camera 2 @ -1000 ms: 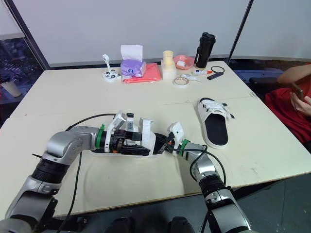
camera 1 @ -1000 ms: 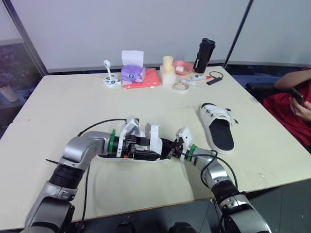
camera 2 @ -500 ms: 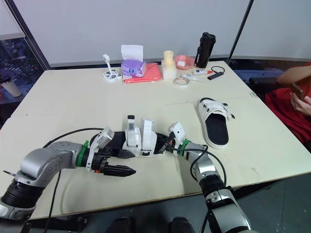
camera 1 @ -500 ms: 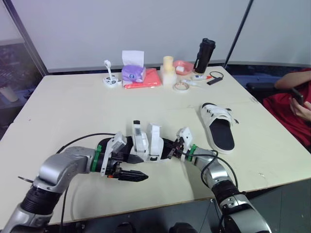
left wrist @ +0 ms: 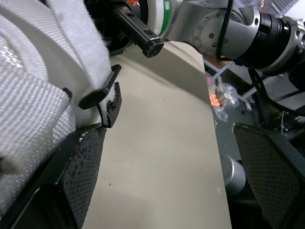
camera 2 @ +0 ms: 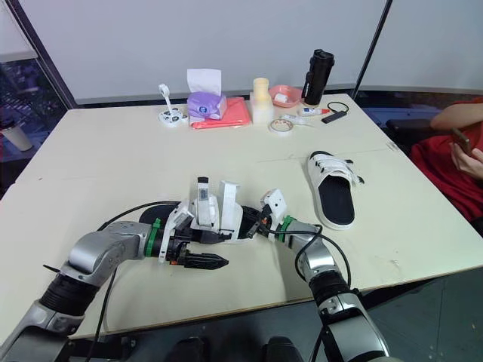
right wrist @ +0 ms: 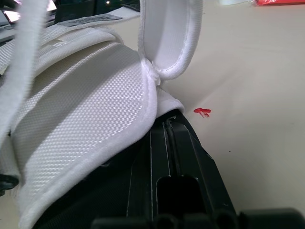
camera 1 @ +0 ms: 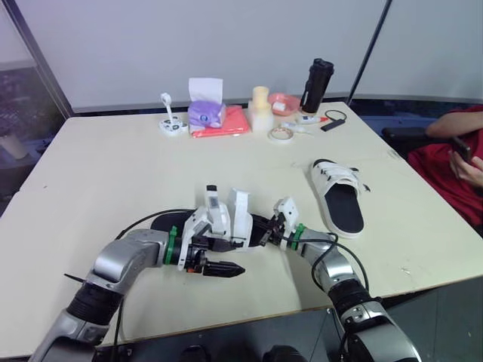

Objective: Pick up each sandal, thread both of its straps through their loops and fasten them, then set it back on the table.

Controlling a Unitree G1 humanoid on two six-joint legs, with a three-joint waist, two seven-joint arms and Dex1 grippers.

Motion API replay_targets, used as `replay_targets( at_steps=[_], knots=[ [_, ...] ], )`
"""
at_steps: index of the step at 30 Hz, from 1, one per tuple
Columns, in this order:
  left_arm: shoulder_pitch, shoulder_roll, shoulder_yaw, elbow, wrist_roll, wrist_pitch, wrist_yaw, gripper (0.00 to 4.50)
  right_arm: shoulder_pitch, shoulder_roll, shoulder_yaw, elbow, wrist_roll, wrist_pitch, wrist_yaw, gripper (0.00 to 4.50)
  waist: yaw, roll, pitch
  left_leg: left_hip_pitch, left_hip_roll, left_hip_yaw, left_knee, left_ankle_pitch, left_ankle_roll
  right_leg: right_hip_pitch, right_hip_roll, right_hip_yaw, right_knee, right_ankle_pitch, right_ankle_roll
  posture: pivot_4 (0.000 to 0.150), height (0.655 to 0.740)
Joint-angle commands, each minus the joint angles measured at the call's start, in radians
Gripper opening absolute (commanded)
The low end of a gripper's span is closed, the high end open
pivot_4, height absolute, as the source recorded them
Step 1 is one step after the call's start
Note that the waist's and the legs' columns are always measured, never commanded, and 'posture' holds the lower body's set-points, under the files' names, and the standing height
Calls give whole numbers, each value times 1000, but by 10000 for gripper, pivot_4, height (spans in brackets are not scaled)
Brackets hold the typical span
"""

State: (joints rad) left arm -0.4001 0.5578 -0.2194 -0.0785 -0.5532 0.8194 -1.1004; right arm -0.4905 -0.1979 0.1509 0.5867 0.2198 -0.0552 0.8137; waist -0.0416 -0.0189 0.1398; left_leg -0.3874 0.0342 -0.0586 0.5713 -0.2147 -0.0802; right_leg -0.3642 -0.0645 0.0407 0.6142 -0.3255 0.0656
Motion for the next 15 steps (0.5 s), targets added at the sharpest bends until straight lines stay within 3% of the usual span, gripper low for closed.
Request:
replay_targets(
  at_steps=[1, 8, 11, 15],
  knots=[
    [-48, -39, 54, 10, -20, 11, 52, 44183, 97, -33, 10, 205, -95, 97, -104, 0, 2, 0, 0, 0, 0, 0, 0, 0, 0, 0, 0, 0, 0, 0, 0, 1500, 7400],
    [-55, -94, 114, 24, -67, 104, 148, 44183, 100, -29, 9, 205, -94, 95, -112, 0, 8, 0, 0, -1, 0, 0, 1, 0, 0, 0, 0, 0, 0, 0, 0, 1500, 7400],
    [-55, -107, 130, 28, -77, 143, 187, 35404, 97, -28, 9, 209, -95, 93, -113, 0, 10, -1, 0, -1, -1, 0, 2, 0, 0, 1, 0, 0, 0, 0, 0, 1500, 7400],
    [-40, -115, 142, 11, -98, 180, 218, 14963, 96, -29, 11, 210, -96, 92, -112, 0, 6, -1, -1, 0, -1, 0, 2, 0, 0, 2, 0, 0, 0, 0, 0, 1500, 7400]
  ],
)
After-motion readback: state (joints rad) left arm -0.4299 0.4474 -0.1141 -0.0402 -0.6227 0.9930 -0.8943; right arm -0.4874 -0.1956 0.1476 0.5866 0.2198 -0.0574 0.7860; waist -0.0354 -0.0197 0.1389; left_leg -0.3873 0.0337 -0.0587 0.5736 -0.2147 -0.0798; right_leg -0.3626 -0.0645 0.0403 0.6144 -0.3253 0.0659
